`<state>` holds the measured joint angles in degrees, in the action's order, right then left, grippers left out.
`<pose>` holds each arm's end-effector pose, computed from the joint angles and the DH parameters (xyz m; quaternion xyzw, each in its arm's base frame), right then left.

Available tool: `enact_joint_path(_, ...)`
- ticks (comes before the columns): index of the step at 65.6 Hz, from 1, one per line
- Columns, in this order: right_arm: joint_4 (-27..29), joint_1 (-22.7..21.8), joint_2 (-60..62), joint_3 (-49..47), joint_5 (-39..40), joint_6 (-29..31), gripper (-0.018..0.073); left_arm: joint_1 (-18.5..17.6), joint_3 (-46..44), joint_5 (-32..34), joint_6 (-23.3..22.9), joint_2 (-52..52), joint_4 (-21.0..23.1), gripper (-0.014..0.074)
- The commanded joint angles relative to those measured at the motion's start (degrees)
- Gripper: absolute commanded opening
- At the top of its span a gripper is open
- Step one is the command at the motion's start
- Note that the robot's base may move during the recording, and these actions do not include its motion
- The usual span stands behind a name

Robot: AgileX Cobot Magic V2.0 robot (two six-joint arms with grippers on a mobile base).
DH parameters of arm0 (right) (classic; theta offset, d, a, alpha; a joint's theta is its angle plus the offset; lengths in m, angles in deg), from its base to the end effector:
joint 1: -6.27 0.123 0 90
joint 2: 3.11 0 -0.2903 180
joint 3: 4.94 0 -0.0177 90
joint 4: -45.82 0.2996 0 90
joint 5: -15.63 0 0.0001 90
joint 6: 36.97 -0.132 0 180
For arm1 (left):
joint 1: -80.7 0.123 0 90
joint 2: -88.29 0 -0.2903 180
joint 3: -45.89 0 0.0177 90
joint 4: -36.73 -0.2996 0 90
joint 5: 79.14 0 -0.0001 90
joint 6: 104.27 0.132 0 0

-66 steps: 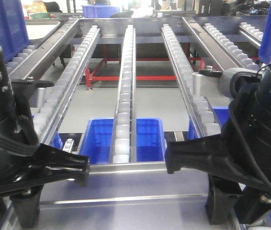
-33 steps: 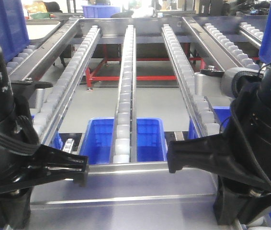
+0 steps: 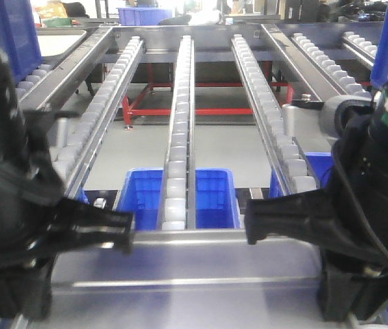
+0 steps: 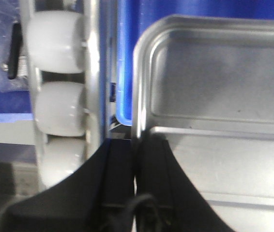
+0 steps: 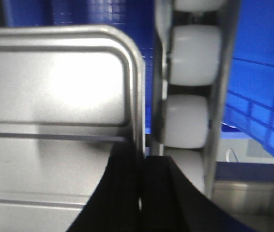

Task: Grab silver tray and stack on right shelf
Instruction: 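Close both grippers on the tray rims, then lift the silver tray with both grippers and pull it toward the robot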

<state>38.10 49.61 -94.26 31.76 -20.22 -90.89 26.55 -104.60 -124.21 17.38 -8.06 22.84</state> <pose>0.2185 0.1919 0.1172 0.0428 0.9879 0.0752 0.1286 0.1983 -0.2362 0.1222 0.0420 0.9918 -0.0141 0.1202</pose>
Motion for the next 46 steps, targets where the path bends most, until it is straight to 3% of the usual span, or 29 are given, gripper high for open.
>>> enact_joint_path(1,-0.38,0.0,1.46,-3.69,-0.66,-0.44,0.0058,-0.37,-3.49,-1.74,0.62,3.77,0.52,-0.0092)
enact_joint_path(30,-0.62,0.18,4.21,-9.81,-5.78,-3.25,0.0058,0.08,-4.71,-6.59,0.72,9.73,-0.89,-0.0092)
enact_joint_path(46,-0.62,1.24,11.86,-7.13,-9.32,-5.86,0.0058,-1.31,-4.27,-7.2,0.84,10.09,1.55,-0.0092)
